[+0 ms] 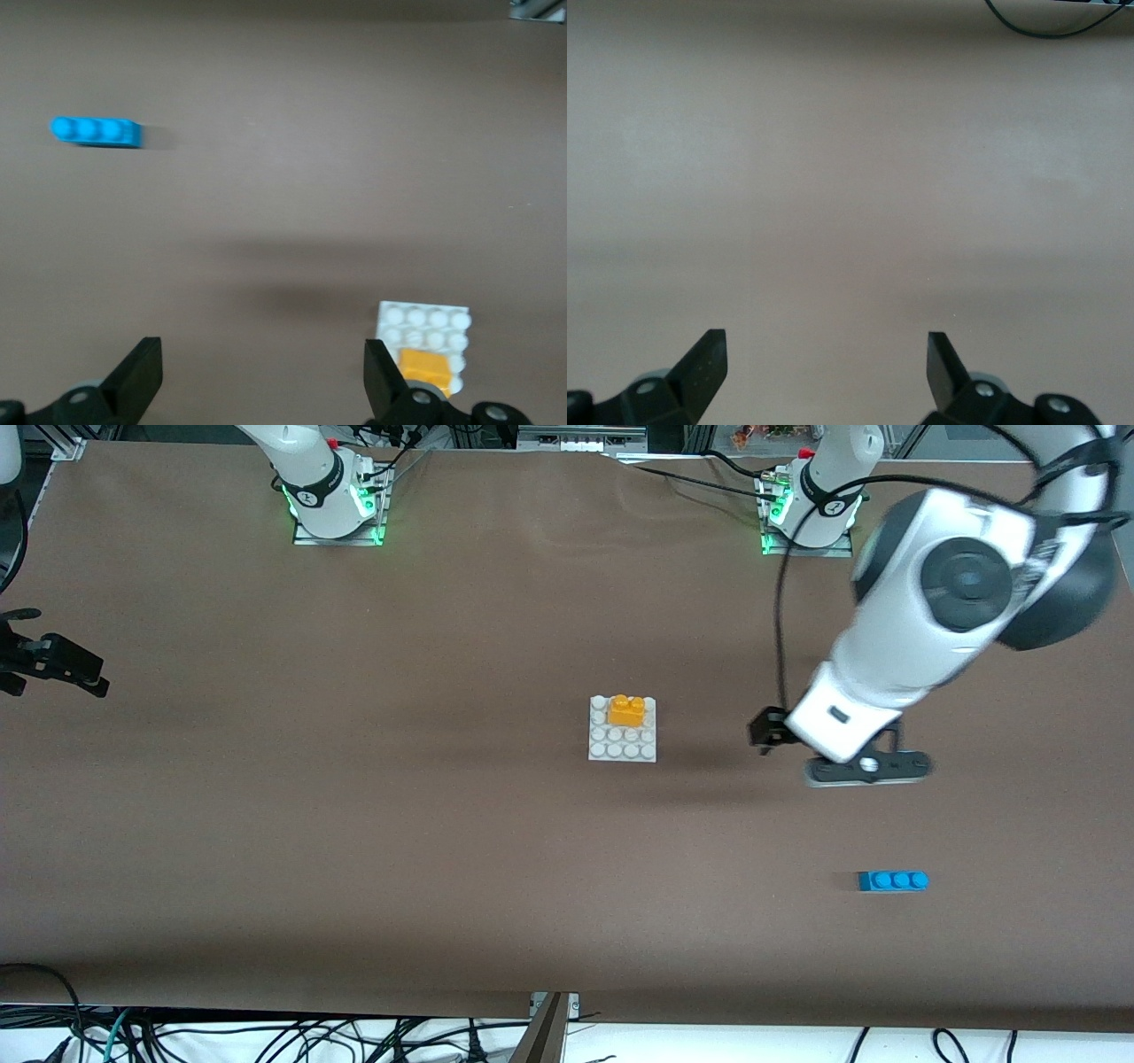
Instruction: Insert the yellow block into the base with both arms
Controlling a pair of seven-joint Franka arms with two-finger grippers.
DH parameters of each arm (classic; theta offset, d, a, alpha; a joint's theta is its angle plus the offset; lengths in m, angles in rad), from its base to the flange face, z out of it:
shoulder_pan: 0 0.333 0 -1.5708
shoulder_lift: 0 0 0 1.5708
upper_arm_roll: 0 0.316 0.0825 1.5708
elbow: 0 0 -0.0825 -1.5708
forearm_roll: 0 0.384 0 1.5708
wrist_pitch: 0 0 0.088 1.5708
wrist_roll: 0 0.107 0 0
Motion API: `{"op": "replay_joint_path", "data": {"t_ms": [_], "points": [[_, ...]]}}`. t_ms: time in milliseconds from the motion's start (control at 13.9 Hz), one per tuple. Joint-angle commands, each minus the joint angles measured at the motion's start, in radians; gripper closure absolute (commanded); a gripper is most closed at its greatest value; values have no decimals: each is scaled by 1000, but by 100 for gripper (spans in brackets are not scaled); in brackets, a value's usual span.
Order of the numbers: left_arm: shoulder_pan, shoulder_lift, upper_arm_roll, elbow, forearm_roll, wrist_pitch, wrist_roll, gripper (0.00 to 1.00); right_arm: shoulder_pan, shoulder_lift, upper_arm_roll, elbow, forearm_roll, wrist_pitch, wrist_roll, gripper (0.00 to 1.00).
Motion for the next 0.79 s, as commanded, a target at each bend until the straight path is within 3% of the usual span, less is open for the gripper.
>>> {"op": "replay_joint_path", "data": {"t_ms": [0, 215, 287, 430, 502, 717], "points": [[88, -35, -5, 37, -41, -96, 170, 0, -5, 2, 7, 8, -1, 0, -6, 0], [151, -62, 5, 34, -52, -167, 237, 0, -7, 2, 6, 8, -1, 0, -6, 0], [130, -111, 57, -1, -58, -167, 235, 0, -7, 2, 6, 8, -3, 0, -8, 0], [-15, -159, 251, -49, -128, -166, 262, 0, -7, 2, 6, 8, -1, 0, -6, 0], [-74, -197, 333, -114, -179, -150, 299, 0, -7, 2, 7, 8, -1, 0, -6, 0], [-99, -364, 350, -376, -193, 79, 307, 0, -5, 2, 7, 8, -1, -2, -5, 0]]}}
